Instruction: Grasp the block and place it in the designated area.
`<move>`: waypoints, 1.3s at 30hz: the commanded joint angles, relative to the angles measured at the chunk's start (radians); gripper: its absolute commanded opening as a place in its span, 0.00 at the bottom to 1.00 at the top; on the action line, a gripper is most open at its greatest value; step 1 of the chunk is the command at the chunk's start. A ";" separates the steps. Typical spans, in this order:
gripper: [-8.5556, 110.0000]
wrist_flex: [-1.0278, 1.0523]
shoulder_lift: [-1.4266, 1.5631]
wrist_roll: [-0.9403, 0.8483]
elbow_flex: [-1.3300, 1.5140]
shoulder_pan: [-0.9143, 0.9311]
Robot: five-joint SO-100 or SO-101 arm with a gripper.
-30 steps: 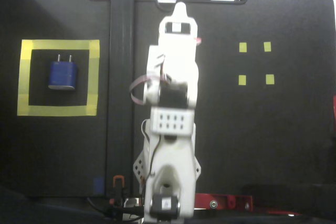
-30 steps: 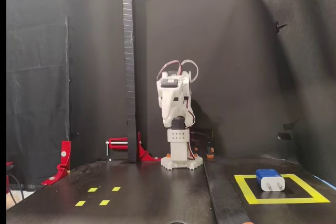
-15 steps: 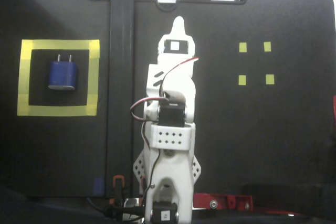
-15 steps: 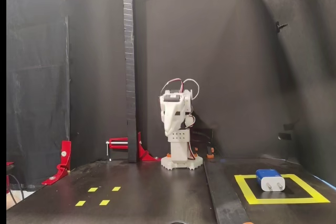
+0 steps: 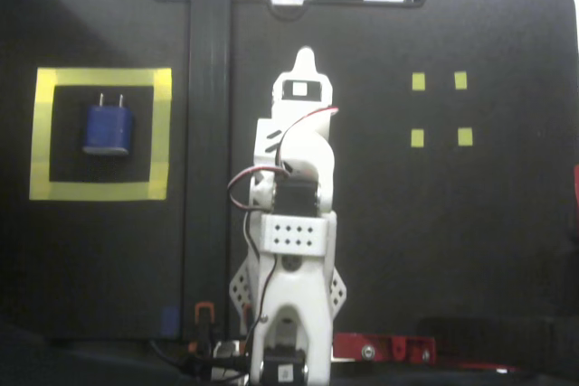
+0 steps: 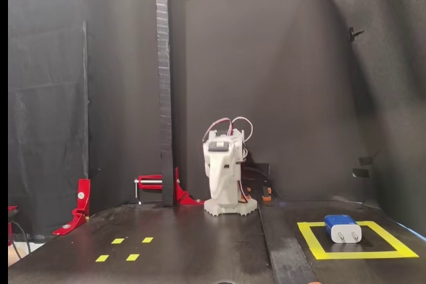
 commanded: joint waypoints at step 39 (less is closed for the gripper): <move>0.07 0.158 0.006 -0.002 0.006 -0.021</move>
